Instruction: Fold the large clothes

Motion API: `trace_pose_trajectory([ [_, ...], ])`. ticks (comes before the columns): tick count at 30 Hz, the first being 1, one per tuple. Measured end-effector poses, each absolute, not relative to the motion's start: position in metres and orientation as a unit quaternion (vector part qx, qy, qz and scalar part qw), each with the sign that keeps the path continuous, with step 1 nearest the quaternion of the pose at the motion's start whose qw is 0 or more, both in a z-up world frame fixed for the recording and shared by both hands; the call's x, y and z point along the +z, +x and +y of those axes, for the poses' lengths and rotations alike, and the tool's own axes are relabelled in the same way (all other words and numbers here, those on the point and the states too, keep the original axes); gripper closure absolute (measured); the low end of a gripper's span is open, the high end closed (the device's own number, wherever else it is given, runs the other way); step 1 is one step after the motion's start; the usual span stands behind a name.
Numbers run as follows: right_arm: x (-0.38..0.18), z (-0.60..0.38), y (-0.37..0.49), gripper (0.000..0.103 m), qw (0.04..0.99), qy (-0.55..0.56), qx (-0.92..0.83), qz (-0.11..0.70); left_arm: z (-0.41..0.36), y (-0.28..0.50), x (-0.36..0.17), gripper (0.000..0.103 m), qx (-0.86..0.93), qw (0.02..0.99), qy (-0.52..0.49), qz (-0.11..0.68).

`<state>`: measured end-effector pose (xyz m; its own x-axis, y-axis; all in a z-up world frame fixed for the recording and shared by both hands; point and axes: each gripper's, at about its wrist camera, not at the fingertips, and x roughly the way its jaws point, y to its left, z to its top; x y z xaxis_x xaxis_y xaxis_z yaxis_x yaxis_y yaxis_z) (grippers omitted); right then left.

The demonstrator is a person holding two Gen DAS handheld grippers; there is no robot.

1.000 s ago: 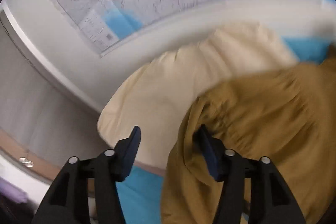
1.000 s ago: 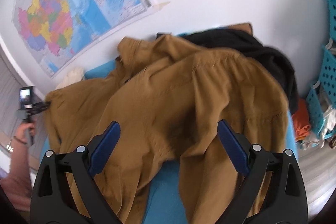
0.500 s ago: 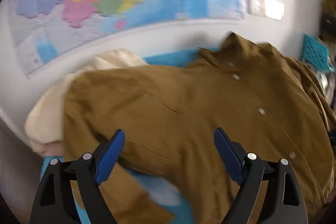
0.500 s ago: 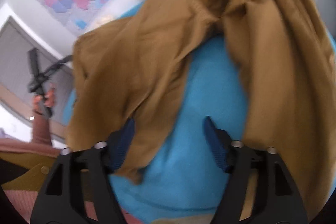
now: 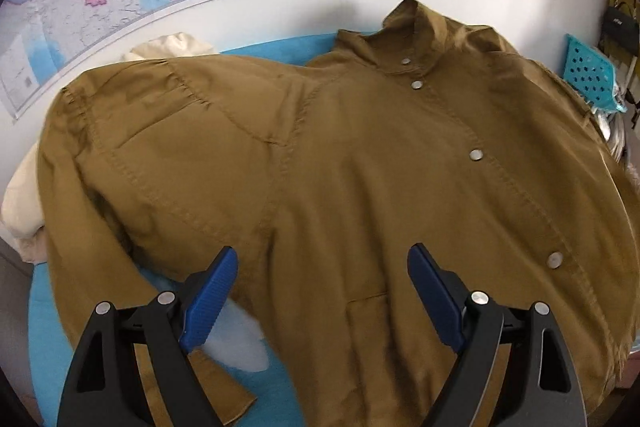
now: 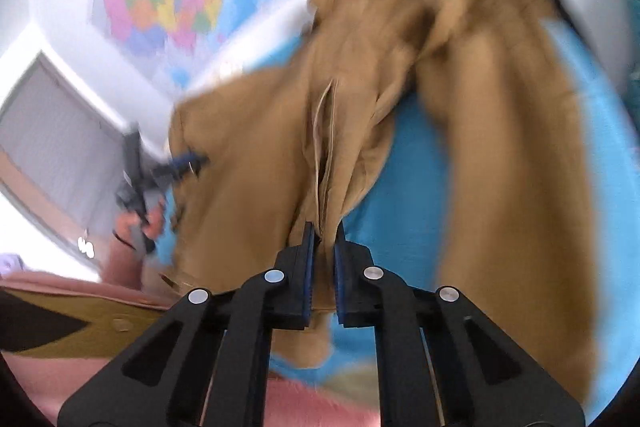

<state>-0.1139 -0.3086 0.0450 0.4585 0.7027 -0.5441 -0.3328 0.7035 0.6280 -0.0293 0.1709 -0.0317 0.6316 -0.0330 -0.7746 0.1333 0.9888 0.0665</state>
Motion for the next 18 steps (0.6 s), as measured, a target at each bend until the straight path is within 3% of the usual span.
trace_pose_trajectory([
  [4, 0.063, -0.324, -0.135, 0.096, 0.847, 0.178, 0.275, 0.419, 0.183, -0.026, -0.038, 0.019, -0.031, 0.896, 0.055, 0.439],
  [9, 0.013, -0.292, -0.118, 0.088, 0.802, 0.137, 0.258, 0.521, 0.182, -0.022, -0.044, 0.019, -0.012, 0.894, 0.076, 0.441],
  [13, 0.045, -0.316, -0.111, 0.027, 0.846, 0.158, 0.242, 0.448, 0.188, -0.029, -0.042, 0.019, -0.010, 0.896, 0.078, 0.438],
  [15, 0.058, -0.331, -0.099, 0.019, 0.873, 0.150, 0.197, 0.420, 0.195, -0.032, -0.039, 0.018, -0.005, 0.898, 0.069, 0.435],
  [18, 0.047, -0.348, -0.074, 0.020, 0.882, 0.139, 0.133, 0.429, 0.203, -0.032, -0.038, 0.018, 0.002, 0.899, 0.049, 0.434],
])
